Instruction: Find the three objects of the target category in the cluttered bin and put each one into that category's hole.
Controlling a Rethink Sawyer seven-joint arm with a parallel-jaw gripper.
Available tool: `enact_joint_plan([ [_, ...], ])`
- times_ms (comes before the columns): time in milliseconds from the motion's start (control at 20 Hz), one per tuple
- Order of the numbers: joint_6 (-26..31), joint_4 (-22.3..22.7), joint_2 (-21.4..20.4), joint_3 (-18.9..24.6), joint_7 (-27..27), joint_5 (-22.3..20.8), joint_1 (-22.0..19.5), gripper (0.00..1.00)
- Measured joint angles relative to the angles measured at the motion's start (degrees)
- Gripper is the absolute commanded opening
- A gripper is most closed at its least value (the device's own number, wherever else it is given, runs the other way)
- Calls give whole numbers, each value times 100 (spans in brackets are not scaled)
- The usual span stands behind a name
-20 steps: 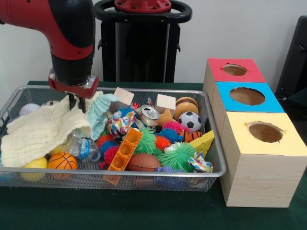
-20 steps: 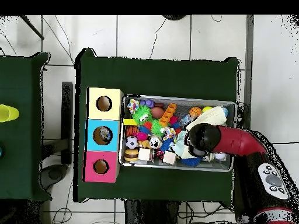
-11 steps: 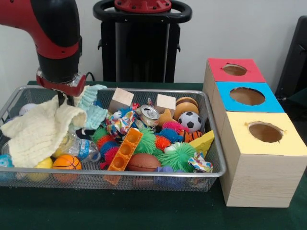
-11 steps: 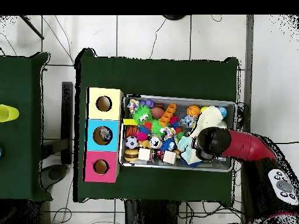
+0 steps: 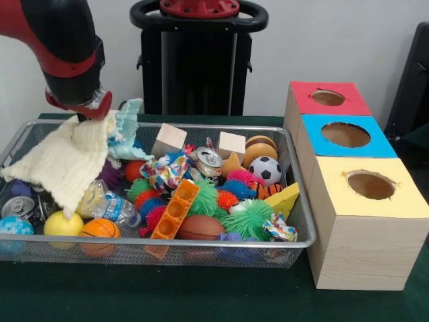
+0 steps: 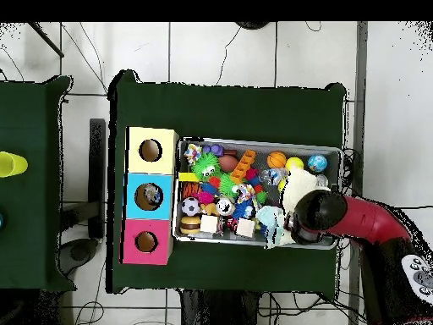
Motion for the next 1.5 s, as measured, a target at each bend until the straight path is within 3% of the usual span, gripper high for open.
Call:
enact_joint_plan([
  [350,53,332,39,35,0,75,-390,0],
  [700,-521,783,-140,314,0,233,-910,0],
  [800,-883,1018,-226,456,0,273,-1167,0],
  [900,-1759,1455,-359,701,0,261,-1649,0],
  [1350,-4160,2348,-354,960,0,-331,-2537,0],
  [1400,-4751,2628,-412,1101,-1,-643,-2758,100],
  [1500,-4843,2676,-435,1136,-1,-702,-2785,100],
])
